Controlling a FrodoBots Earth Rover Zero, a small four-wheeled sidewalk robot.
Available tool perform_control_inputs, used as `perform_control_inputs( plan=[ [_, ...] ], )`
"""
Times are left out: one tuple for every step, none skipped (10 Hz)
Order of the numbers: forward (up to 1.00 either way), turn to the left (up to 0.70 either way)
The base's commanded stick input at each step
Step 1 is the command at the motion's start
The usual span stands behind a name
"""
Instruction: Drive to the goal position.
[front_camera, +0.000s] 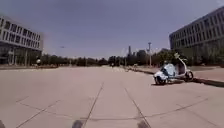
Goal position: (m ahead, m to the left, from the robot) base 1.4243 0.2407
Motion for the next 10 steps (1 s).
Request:
perform_control_inputs(
  plan=[
    [0.85, 0.00],
    [0.85, 0.00],
    [0.85, 0.00],
    [0.85, 0.00],
    [0.85, 0.00],
    [0.85, 0.00],
    [0.85, 0.00],
    [0.85, 0.00],
    [0.85, 0.00],
    [0.85, 0.00]
  ],
)
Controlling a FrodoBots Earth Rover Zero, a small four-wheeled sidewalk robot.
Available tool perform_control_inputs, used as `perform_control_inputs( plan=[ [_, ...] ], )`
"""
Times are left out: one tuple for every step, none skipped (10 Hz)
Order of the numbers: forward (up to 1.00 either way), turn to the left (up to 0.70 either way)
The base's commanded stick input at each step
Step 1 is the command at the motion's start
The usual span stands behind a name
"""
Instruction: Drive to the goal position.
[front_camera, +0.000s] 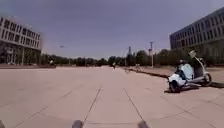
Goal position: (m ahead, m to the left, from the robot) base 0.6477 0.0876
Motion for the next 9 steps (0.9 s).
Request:
perform_control_inputs(
  plan=[
    [0.85, 0.00],
    [0.85, 0.00],
    [0.85, 0.00],
    [0.85, 0.00],
    [0.85, 0.00],
    [0.85, 0.00],
    [0.85, 0.00],
    [0.85, 0.00],
    [0.85, 0.00]
  ],
)
